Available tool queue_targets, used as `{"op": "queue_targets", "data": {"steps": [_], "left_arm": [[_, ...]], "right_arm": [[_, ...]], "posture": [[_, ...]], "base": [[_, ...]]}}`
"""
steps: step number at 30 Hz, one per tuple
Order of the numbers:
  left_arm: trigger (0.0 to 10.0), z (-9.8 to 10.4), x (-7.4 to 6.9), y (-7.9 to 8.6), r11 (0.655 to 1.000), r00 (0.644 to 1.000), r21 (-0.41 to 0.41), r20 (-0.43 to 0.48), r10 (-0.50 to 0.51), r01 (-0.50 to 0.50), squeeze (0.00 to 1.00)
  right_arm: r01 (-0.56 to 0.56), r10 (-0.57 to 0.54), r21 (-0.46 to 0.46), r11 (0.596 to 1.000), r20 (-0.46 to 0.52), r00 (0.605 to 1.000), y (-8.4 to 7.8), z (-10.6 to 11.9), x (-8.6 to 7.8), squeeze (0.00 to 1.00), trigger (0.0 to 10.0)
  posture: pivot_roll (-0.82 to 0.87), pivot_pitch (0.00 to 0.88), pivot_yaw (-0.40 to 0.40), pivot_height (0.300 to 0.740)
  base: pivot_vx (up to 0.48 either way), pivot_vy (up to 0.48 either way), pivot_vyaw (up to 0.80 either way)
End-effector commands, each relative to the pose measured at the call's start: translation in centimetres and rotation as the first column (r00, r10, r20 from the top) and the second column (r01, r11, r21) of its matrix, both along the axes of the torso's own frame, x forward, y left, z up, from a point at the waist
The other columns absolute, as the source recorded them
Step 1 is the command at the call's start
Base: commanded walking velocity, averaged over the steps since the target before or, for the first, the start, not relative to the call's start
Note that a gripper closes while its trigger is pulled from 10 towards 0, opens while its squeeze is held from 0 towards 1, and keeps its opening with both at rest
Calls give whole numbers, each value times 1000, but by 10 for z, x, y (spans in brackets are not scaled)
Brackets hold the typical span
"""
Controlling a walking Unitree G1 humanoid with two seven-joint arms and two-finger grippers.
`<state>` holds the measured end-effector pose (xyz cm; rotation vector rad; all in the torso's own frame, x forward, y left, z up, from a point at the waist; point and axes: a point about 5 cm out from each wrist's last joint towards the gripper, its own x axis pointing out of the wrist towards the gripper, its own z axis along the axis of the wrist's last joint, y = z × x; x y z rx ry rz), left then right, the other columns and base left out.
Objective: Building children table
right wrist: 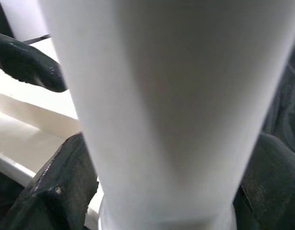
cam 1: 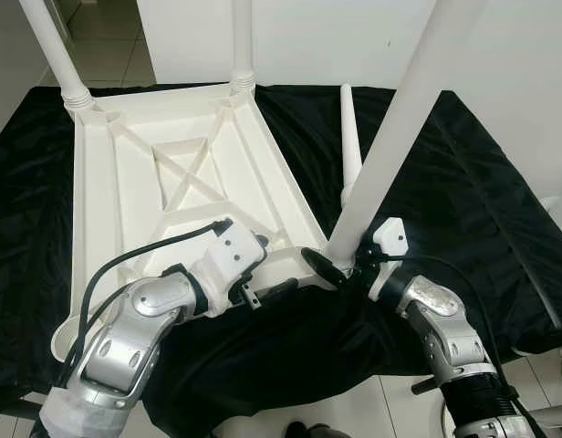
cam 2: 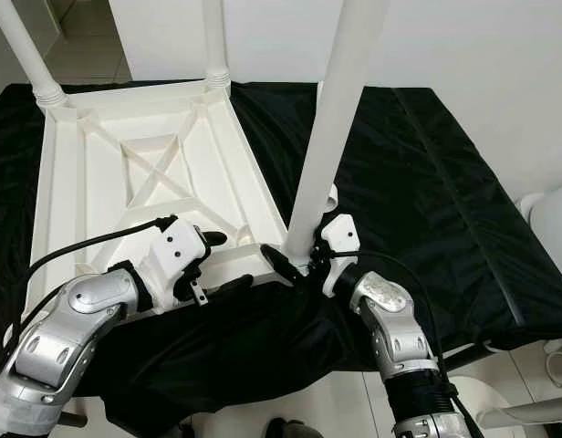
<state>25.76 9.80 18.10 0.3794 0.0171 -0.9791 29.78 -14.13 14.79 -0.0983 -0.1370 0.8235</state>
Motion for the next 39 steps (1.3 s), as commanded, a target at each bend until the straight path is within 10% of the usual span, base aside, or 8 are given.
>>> {"op": "queue_targets", "data": {"steps": [1,25,26,30,33,39], "left_arm": [[10000,0,-1,-1,1000,1000,2,-2,8,-8,0],[10000,-3,-8,-5,998,998,10,-34,-60,60,0],[10000,-3,-9,-5,998,997,10,-38,-60,60,0],[10000,-3,-9,-5,998,997,10,-40,-59,59,0],[10000,-4,-11,-4,998,997,10,-45,-56,57,0],[10000,-4,-11,-4,998,997,10,-46,-57,57,0]], "right_arm": [[-6,6,4,1000,13,1000,-4,3,1,0,10000],[-88,95,-79,993,86,992,-16,21,6,0,9020],[-94,101,-78,993,89,991,-16,22,6,0,6431],[-99,106,-78,992,92,990,-16,23,5,0,4863],[-108,114,-75,991,93,989,-16,24,4,0,0],[-110,117,-75,991,91,989,-16,24,4,0,0]], "posture": [[139,138,-45,740],[112,143,-38,740],[113,145,-38,740],[114,146,-40,740],[115,147,-41,740],[115,147,-41,740]], "base": [[0,0,0],[0,0,0],[0,0,0],[0,0,0],[0,0,0],[0,0,0]]}}
